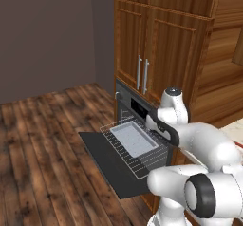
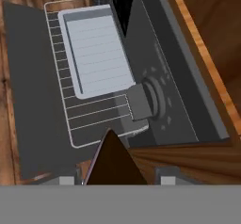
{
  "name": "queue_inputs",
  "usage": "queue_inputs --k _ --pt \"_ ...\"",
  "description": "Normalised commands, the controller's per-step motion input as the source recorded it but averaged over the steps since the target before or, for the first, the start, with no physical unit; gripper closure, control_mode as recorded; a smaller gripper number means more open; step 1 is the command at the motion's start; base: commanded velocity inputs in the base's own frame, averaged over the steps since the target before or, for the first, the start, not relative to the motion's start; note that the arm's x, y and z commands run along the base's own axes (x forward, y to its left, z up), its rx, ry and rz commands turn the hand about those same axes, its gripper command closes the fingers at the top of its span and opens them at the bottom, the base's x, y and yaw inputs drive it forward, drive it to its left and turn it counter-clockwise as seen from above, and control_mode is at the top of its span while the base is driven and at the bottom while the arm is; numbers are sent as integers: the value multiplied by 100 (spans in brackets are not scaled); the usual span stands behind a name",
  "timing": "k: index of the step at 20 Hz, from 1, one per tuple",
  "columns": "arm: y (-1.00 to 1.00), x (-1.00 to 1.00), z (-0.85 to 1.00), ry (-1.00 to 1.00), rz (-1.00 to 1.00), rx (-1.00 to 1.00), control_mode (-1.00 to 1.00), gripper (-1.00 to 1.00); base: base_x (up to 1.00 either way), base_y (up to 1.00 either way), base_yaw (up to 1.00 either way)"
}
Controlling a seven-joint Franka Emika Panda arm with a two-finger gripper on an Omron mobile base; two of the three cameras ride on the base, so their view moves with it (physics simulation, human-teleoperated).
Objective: Take the baked cake out of the oven and place it on the plate for cooling. Then close the oven door.
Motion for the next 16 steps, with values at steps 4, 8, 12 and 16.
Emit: queue_inputs --k 4,8,12,16 --pt "-58 0 2 10 0 -8 -100 100 0 0 0" --pt "-70 0 0 4 0 -6 -100 100 0 0 0" --pt "-95 0 0 0 0 -2 -100 100 0 0 0" --pt "-98 -7 0 -4 0 0 -100 100 0 0 0"
